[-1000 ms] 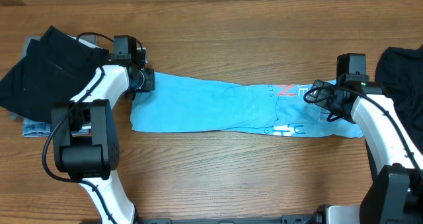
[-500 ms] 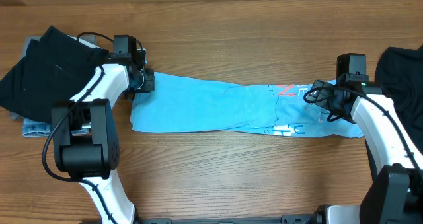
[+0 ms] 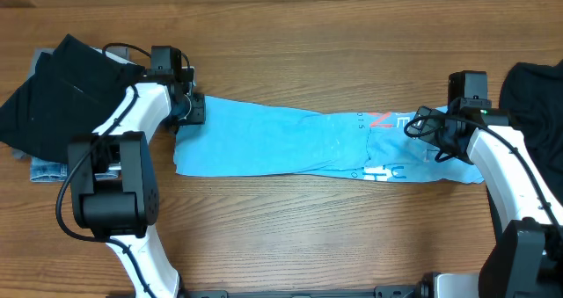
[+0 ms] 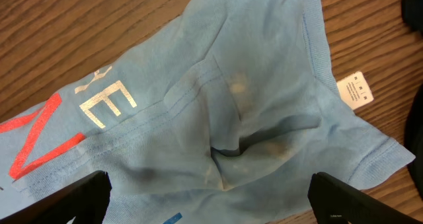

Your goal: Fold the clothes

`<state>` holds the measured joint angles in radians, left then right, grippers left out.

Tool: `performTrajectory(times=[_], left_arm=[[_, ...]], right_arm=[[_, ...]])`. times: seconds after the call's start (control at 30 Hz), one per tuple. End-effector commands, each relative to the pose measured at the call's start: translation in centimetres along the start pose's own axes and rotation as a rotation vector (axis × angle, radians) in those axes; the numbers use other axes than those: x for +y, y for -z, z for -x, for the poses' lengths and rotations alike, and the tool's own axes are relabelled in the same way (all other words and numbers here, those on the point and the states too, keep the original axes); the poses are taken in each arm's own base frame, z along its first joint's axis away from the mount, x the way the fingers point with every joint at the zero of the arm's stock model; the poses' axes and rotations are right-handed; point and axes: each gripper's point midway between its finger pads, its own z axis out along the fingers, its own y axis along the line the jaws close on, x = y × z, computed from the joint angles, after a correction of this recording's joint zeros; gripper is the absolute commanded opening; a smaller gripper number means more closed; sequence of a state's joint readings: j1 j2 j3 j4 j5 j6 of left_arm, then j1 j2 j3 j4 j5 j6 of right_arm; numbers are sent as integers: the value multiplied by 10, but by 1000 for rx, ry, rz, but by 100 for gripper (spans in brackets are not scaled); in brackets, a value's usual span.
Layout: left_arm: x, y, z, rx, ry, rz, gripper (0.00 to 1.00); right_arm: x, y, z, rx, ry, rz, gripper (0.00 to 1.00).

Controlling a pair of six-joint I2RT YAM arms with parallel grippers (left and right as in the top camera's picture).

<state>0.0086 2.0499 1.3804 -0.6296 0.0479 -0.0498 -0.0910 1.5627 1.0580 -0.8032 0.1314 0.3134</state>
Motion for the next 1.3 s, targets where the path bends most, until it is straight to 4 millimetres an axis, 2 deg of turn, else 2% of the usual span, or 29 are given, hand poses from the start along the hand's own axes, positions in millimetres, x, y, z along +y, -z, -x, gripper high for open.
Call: performTrajectory(times=[0.0,0.7,0.87,1.27], left_arm=[[2,0,10,-15,1,3,44],[0,6,13,-11,5,-5,43],[-13,7,18,-28,3,-77,37],[-18,7,20,-37,1,-108,38]], right_arm=[[-2,1,2,-9,0,-4,100],[-2,1,2,-9,0,-4,100],[-2,1,2,-9,0,-4,100],[-2,1,2,-9,0,-4,100]])
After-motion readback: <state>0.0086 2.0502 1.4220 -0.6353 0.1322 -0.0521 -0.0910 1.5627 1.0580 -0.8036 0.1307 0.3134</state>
